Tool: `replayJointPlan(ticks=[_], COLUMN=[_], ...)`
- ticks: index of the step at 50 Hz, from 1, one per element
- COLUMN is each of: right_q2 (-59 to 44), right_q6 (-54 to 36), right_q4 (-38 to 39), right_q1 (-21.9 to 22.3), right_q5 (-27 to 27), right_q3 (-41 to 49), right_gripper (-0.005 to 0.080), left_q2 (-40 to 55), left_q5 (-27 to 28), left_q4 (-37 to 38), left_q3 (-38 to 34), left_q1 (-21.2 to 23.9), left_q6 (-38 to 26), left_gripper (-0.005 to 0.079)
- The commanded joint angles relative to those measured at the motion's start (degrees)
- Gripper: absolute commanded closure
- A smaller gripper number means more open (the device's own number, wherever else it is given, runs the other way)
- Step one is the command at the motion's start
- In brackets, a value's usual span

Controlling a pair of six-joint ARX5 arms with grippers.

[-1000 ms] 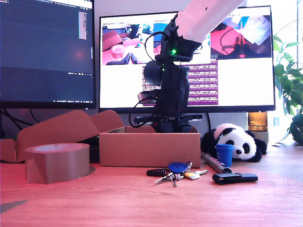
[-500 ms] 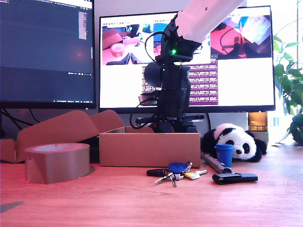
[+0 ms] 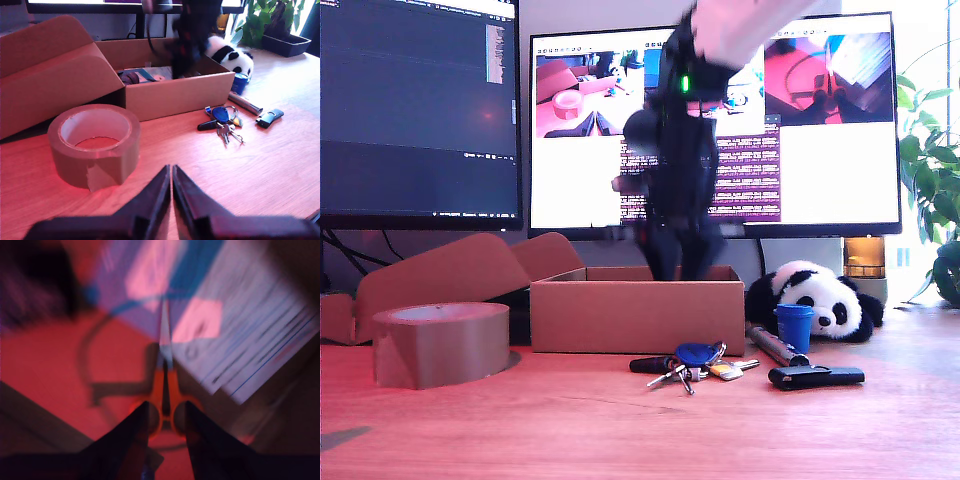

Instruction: Pick up the scissors and place it inside the cardboard box

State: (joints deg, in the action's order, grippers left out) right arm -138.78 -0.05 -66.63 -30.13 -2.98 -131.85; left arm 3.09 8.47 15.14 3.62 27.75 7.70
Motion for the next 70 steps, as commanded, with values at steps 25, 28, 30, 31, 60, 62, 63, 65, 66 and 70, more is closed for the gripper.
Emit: replayJointPlan(ticks=[25,28,30,31,60,62,63,65,66,70], right_q2=[3.3,4.9,6.3,7.0,22.2,22.4,22.4,22.4,22.4,22.4], right_q6=[0.0,0.0,-0.1,-0.1,-3.9,-4.3,-4.5,-4.5,-4.5,-5.3], right_q4=[-10.9,-10.8,-10.7,-10.6,-0.9,-0.2,0.2,0.7,1.2,3.6], right_q1=[-1.7,-2.2,-2.7,-3.0,-4.9,-5.0,-5.0,-5.0,-5.0,-5.0], right_q5=[0.0,0.0,0.0,0.0,0.1,0.1,0.1,0.6,1.0,3.1], right_q3=[-6.1,-6.2,-6.2,-6.2,-6.1,-6.1,-6.1,-6.1,-6.0,-5.0], right_gripper=[0.0763,0.0763,0.0762,0.0762,0.0762,0.0762,0.0762,0.0762,0.0762,0.0762], left_q2=[0.3,0.3,0.3,0.3,0.3,0.3,0.3,0.3,0.3,0.3], left_q5=[0.1,0.1,0.1,0.1,0.1,0.0,0.0,0.0,0.0,0.0], left_q4=[0.0,0.0,0.0,0.0,0.4,0.5,0.6,0.7,0.8,1.1], left_q3=[-0.9,-0.9,-0.9,-0.9,-0.9,-0.9,-0.9,-0.9,-0.9,-0.9], left_q1=[0.2,0.2,0.2,0.2,0.2,0.2,0.2,0.2,0.2,0.2], left_q6=[0.0,0.0,0.0,0.0,0.0,0.0,0.0,0.0,0.0,0.0], left_gripper=[0.0765,0.0765,0.0765,0.0765,0.0765,0.0765,0.0765,0.0765,0.0765,0.0765])
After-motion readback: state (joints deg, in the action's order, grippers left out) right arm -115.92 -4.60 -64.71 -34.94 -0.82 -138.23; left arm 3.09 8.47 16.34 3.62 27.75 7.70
